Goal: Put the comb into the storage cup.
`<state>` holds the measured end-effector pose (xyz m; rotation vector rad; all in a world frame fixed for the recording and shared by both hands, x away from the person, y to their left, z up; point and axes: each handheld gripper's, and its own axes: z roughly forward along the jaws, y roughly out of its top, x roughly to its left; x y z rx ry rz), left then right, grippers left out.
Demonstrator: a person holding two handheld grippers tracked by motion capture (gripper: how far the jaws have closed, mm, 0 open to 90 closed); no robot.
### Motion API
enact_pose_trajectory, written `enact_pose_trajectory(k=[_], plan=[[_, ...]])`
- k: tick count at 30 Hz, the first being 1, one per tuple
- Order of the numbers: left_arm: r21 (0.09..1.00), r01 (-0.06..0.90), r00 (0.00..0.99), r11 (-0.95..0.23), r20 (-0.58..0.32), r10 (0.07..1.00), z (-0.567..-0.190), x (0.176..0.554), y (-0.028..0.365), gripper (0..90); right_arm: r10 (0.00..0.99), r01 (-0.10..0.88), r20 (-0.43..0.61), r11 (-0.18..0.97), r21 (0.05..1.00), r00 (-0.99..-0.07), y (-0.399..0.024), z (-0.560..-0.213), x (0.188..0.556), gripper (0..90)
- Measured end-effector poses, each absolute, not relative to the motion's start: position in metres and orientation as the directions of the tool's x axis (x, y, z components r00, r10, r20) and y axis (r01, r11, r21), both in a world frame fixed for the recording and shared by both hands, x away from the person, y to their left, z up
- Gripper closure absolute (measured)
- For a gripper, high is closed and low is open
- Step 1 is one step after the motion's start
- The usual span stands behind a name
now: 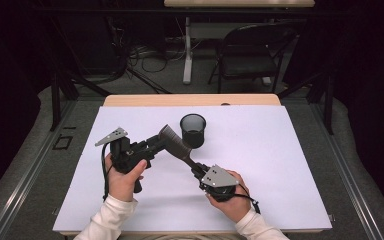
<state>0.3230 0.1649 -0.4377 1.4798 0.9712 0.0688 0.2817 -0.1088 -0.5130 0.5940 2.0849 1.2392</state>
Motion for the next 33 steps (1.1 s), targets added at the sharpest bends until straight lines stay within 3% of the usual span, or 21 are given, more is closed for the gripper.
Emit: enact_pose_trajectory(k=[33], plan=[[0.812, 0.548, 0.616, 0.198, -0.553, 0.561, -0.4463, 0.3251, 0.1673, 72.3, 0.627, 0.046, -0.301, 0.474, 0.879, -0.718, -0.0992, -0.5163, 0.2771, 72.5]])
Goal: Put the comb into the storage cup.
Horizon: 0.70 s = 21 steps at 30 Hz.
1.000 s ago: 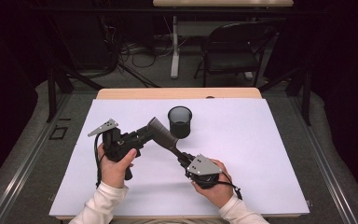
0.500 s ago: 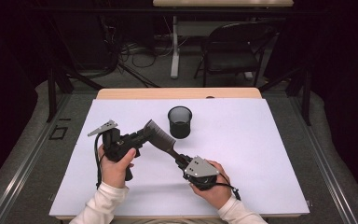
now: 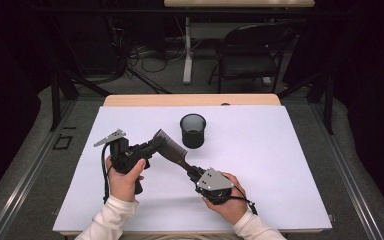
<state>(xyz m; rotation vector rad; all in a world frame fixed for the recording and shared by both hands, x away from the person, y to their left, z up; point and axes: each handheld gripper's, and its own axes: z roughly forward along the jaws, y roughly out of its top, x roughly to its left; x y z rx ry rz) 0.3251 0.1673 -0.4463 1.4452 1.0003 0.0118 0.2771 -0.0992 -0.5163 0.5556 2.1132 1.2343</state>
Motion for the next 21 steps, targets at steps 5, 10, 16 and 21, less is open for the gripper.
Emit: enact_pose_trajectory(k=[5, 10, 16, 21], plan=[[0.806, 0.555, 0.61, 0.205, -0.562, 0.559, -0.4475, 0.3253, 0.1674, 75.6, 0.624, 0.043, -0.303, 0.476, 0.878, -0.72, -0.0989, -0.5163, 0.2769, 72.4], [0.801, 0.558, 0.606, 0.215, -0.571, 0.554, -0.4482, 0.3259, 0.1685, 77.7, 0.621, 0.039, -0.305, 0.476, 0.878, -0.722, -0.098, -0.5167, 0.2765, 72.5], [0.795, 0.565, 0.601, 0.221, -0.58, 0.55, -0.4493, 0.3266, 0.1692, 79.7, 0.621, 0.039, -0.304, 0.476, 0.878, -0.723, -0.0974, -0.5169, 0.2763, 72.5], [0.792, 0.57, 0.6, 0.218, -0.582, 0.548, -0.4499, 0.327, 0.1692, 80.0, 0.619, 0.036, -0.306, 0.477, 0.878, -0.724, -0.0972, -0.5168, 0.2761, 72.5]])
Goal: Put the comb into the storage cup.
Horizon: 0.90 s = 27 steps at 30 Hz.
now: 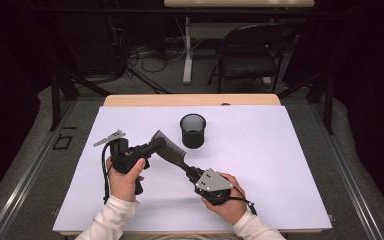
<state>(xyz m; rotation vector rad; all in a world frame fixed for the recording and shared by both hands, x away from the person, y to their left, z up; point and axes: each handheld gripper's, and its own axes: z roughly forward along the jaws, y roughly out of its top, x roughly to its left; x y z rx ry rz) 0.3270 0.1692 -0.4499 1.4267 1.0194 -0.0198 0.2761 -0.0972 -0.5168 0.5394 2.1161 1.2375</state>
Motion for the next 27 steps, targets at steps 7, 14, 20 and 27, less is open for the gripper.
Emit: enact_pose_trajectory(k=[7, 14, 20, 27], plan=[[0.789, 0.574, 0.6, 0.221, -0.589, 0.542, -0.4498, 0.3269, 0.1693, 81.5, 0.617, 0.038, -0.304, 0.477, 0.878, -0.726, -0.0969, -0.5171, 0.2761, 72.5], [0.784, 0.578, 0.599, 0.228, -0.597, 0.534, -0.4499, 0.3267, 0.1694, 82.5, 0.615, 0.04, -0.3, 0.476, 0.879, -0.729, -0.0968, -0.5175, 0.2764, 72.5], [0.776, 0.586, 0.596, 0.234, -0.608, 0.524, -0.4514, 0.3282, 0.1706, 83.2, 0.615, 0.042, -0.299, 0.476, 0.878, -0.73, -0.0965, -0.5179, 0.2765, 72.4], [0.762, 0.6, 0.588, 0.245, -0.627, 0.512, -0.4529, 0.3292, 0.1712, 83.8, 0.614, 0.043, -0.3, 0.48, 0.876, -0.73, -0.0963, -0.5184, 0.2769, 72.4]])
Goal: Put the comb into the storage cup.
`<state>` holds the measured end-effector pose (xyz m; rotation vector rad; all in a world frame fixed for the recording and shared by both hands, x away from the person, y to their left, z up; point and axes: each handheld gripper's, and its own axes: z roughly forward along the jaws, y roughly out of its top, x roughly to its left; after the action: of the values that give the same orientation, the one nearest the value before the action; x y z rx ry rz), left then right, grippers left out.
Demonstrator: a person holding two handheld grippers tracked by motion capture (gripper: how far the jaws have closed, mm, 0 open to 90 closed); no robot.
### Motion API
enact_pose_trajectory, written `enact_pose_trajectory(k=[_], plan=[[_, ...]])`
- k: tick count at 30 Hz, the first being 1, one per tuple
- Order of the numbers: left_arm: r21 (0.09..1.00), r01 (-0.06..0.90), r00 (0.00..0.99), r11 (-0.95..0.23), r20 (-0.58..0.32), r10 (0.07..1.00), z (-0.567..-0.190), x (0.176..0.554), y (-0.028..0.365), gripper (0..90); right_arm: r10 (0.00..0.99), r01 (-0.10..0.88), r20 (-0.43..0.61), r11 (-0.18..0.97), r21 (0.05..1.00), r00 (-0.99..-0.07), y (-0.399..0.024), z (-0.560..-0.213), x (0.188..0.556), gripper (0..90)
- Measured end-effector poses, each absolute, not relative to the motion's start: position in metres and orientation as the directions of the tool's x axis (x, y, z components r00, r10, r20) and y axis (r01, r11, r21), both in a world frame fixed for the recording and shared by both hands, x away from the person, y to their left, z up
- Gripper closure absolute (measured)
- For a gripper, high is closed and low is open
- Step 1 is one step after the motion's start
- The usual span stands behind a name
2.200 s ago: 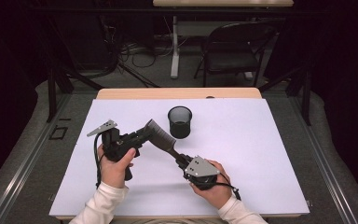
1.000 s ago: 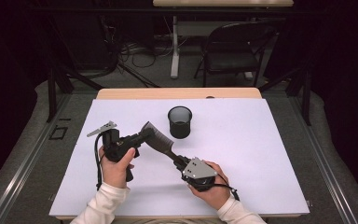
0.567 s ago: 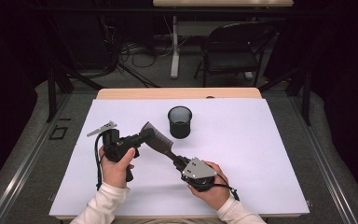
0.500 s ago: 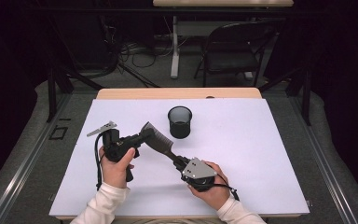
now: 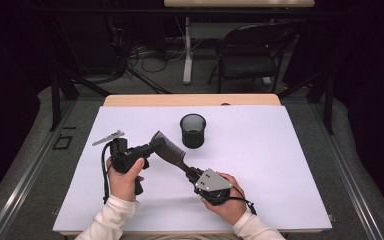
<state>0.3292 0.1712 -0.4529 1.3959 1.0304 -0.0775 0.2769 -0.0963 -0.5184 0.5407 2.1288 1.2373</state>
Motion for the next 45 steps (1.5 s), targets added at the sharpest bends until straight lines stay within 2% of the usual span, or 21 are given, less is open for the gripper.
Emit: enact_pose_trajectory(k=[35, 45], plan=[[0.752, 0.613, 0.594, 0.241, -0.64, 0.487, -0.4561, 0.3304, 0.1708, 84.6, 0.616, 0.072, -0.28, 0.482, 0.873, -0.736, -0.0939, -0.5222, 0.2776, 72.1], [0.751, 0.611, 0.592, 0.248, -0.642, 0.487, -0.4572, 0.331, 0.1719, 84.6, 0.615, 0.07, -0.281, 0.484, 0.872, -0.737, -0.0934, -0.523, 0.2773, 69.3]])
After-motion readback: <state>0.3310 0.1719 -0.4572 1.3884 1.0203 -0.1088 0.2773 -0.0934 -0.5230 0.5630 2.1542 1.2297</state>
